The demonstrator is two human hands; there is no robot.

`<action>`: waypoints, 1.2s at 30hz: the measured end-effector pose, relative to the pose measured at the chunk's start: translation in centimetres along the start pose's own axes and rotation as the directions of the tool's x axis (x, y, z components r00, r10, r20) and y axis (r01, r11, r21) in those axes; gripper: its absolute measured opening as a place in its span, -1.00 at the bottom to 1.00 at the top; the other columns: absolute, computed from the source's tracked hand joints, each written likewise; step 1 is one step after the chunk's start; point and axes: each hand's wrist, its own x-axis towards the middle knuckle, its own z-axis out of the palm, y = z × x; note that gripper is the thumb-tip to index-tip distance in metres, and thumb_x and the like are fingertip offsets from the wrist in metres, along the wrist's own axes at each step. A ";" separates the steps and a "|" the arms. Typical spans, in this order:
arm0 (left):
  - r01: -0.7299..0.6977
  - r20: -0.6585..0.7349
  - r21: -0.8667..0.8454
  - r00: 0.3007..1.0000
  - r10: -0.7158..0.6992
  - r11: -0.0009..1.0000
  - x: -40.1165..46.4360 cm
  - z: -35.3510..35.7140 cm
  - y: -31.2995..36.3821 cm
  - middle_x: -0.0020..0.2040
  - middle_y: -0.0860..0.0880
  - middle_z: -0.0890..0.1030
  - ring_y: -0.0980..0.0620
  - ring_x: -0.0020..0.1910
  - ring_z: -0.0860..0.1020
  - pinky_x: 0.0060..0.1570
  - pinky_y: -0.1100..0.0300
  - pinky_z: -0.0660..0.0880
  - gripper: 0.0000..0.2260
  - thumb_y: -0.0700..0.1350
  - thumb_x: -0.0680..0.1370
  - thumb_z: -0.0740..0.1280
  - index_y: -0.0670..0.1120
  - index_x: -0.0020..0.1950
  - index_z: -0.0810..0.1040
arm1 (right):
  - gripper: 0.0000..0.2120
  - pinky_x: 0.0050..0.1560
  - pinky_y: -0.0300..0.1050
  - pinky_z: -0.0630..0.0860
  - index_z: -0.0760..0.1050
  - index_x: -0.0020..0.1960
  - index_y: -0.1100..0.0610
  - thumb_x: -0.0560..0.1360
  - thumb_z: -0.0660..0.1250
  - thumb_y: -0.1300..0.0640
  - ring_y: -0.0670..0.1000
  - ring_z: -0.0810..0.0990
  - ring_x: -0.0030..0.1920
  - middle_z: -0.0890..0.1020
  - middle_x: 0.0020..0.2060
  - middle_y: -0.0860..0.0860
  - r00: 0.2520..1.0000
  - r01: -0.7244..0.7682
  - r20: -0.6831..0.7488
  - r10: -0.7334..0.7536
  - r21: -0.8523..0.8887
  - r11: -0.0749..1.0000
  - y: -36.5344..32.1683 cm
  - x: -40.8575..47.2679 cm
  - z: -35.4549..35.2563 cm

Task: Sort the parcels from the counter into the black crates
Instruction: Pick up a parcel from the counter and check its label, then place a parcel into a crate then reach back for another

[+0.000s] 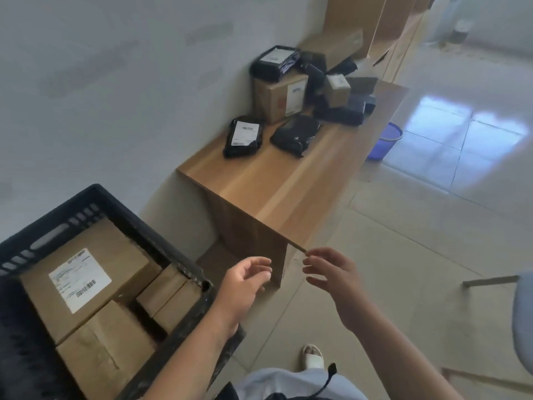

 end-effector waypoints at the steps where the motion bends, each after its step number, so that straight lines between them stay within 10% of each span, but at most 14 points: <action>1: 0.010 0.018 0.005 1.000 -0.010 1.000 0.8 1.7 0.2 0.04 -0.05 0.72 -0.02 0.07 0.66 0.11 0.09 0.61 -0.81 -0.28 0.60 0.38 -0.01 0.09 0.67 | -0.92 0.07 0.06 0.62 0.66 0.00 0.17 0.58 0.39 0.26 0.08 0.69 -0.09 0.71 -0.14 0.10 1.000 0.000 -0.011 0.000 0.021 1.000 -0.5 1.0 -1.6; 25: 0.223 -0.145 -0.103 0.961 -0.236 0.969 33.5 14.0 8.4 0.14 -0.11 0.63 -0.09 0.10 0.62 0.09 0.02 0.60 -0.80 -0.10 0.63 0.39 -0.09 0.25 0.57 | -0.92 0.14 0.08 0.59 0.67 -0.01 0.22 0.55 0.40 0.33 0.09 0.66 -0.09 0.69 -0.16 0.11 0.982 -0.101 -0.151 0.116 0.106 0.989 -10.1 24.8 -19.5; 29: 0.248 -0.287 -0.454 0.868 -0.404 0.856 43.0 11.2 10.2 -0.01 -0.05 0.60 0.01 -0.13 0.57 -0.13 0.10 0.55 -0.59 -0.03 0.59 0.44 -0.14 0.39 0.52 | -0.91 0.10 0.06 0.61 0.67 0.00 0.21 0.57 0.39 0.31 0.10 0.68 -0.07 0.71 -0.15 0.11 0.983 -0.153 -0.105 0.153 0.006 0.988 -14.4 30.3 -20.2; 36: 0.072 -0.307 -0.802 0.802 -0.512 0.593 53.3 7.2 13.4 0.33 -0.15 0.48 -0.07 0.19 0.55 0.18 0.03 0.57 -0.34 0.19 0.57 0.40 -0.13 0.54 0.31 | -0.90 0.15 0.12 0.60 0.65 0.04 0.25 0.59 0.36 0.29 0.13 0.67 -0.05 0.70 -0.13 0.14 0.968 -0.234 -0.096 0.231 -0.025 0.972 -19.2 39.9 -20.6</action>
